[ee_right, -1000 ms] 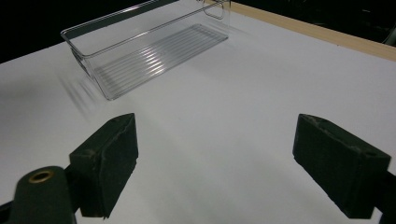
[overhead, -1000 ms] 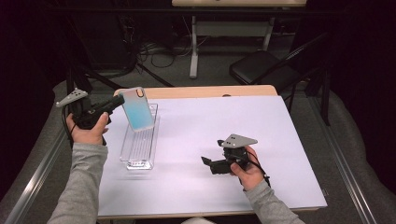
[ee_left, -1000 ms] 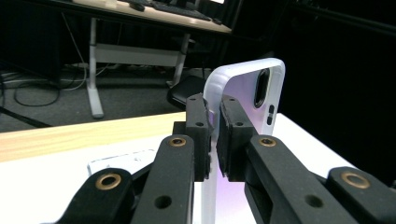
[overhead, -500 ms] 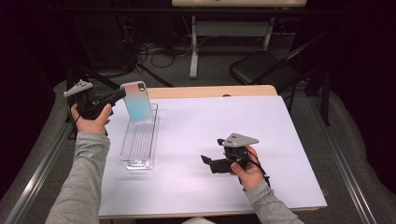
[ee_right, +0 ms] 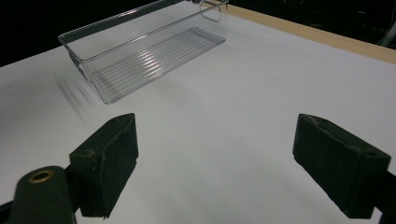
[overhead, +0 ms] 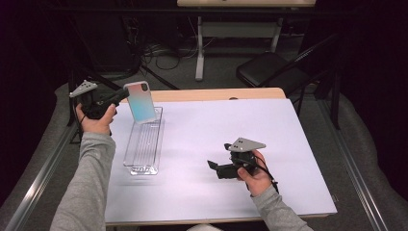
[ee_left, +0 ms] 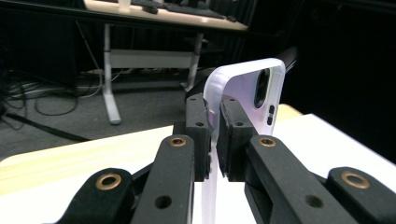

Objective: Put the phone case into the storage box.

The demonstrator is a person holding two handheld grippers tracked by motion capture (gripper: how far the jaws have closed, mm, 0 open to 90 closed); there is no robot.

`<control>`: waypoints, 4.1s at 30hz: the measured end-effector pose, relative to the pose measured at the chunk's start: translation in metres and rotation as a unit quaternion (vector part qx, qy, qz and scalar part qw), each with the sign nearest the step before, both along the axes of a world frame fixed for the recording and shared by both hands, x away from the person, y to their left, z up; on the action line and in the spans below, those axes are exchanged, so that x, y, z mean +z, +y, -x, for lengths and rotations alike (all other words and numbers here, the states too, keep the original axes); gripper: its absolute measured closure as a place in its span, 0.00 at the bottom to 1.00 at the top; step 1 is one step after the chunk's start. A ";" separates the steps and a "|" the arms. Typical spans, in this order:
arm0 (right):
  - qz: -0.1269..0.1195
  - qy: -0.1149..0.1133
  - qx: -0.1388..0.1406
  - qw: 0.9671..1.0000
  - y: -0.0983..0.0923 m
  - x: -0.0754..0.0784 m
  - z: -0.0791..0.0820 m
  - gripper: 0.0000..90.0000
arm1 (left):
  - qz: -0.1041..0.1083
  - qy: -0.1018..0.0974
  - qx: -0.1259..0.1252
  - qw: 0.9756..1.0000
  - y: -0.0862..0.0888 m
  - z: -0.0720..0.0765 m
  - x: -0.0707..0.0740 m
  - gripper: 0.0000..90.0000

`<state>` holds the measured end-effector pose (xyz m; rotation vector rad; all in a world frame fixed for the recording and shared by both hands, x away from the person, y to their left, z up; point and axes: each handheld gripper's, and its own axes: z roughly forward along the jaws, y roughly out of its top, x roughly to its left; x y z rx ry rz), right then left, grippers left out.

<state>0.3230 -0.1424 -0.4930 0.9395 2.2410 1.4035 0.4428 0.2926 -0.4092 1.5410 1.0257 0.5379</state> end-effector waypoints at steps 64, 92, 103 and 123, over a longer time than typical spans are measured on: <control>0.001 0.000 -0.015 1.000 -0.007 -0.001 -0.002 0.16 | -0.028 0.030 0.001 0.999 -0.003 -0.048 -0.067 0.94; 0.001 0.007 -0.021 1.000 -0.009 -0.005 -0.004 0.16 | -0.036 0.026 0.021 0.999 -0.004 -0.066 -0.083 0.94; 0.001 0.010 -0.023 1.000 -0.011 -0.005 -0.005 0.16 | -0.044 0.020 0.021 0.999 -0.012 -0.071 -0.090 0.94; 0.006 0.013 -0.019 1.000 -0.009 -0.008 -0.005 0.16 | -0.041 0.014 0.028 0.999 -0.008 -0.074 -0.093 0.93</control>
